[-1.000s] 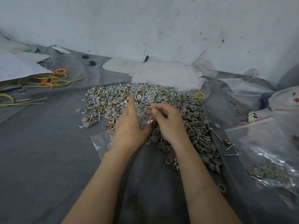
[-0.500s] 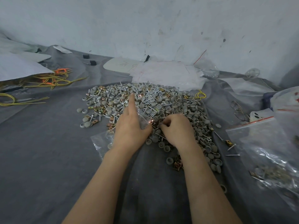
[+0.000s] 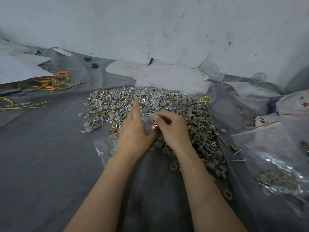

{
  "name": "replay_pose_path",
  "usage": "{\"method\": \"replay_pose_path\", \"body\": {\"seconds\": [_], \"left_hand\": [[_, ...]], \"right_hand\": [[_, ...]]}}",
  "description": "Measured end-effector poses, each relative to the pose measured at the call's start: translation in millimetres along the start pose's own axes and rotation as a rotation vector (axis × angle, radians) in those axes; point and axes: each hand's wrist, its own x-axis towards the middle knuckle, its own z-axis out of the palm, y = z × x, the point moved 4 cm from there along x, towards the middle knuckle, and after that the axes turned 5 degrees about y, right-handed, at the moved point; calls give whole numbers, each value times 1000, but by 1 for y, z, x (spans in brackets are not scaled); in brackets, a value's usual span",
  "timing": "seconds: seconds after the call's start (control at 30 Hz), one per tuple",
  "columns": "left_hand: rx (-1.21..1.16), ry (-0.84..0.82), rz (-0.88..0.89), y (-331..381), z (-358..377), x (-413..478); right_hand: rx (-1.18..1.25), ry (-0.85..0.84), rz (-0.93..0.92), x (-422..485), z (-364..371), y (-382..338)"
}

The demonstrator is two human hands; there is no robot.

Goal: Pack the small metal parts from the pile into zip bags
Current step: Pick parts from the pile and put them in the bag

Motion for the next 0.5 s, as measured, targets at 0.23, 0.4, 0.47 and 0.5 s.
{"method": "replay_pose_path", "body": {"seconds": [0.23,0.4,0.47,0.5], "left_hand": [[-17,55,14,-1,-2,1],[-239,228,14,12,-25,4],[-365,385,49,19,-46,3],[-410,465,63,21,-57,2]], "right_hand": [[-130,114,-17,2,-17,0],[-469,320,125,11,-57,20],[-598,217,191,12,-56,26],[-647,167,222,12,-53,28]]}}
